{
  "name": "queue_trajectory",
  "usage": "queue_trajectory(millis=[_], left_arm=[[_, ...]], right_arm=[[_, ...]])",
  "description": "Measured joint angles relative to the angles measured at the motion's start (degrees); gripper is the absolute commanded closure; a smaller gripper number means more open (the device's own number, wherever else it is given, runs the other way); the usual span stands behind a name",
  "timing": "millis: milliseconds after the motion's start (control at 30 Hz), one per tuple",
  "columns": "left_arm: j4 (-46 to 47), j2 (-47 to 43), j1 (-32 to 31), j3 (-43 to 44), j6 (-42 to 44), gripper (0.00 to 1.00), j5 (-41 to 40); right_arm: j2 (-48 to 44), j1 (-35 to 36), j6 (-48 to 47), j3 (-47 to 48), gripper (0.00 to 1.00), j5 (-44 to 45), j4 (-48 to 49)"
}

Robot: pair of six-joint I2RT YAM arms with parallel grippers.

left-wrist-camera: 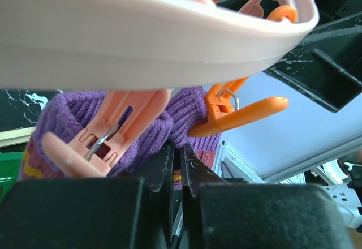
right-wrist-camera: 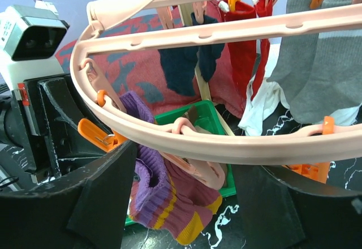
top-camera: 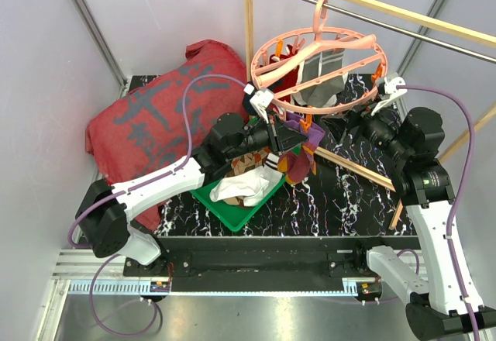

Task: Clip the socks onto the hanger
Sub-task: Open the clamp at the hanger.

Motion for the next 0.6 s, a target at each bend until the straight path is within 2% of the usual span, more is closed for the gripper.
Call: queue_trajectory(millis=[600], left_arm=[[-1.16,-0.02,-0.28,0.61,-0.15,0.95,-0.02]], right_arm=[[-1.01,-0.02,-0.83,-2.91,0.26,0.55,4.68]])
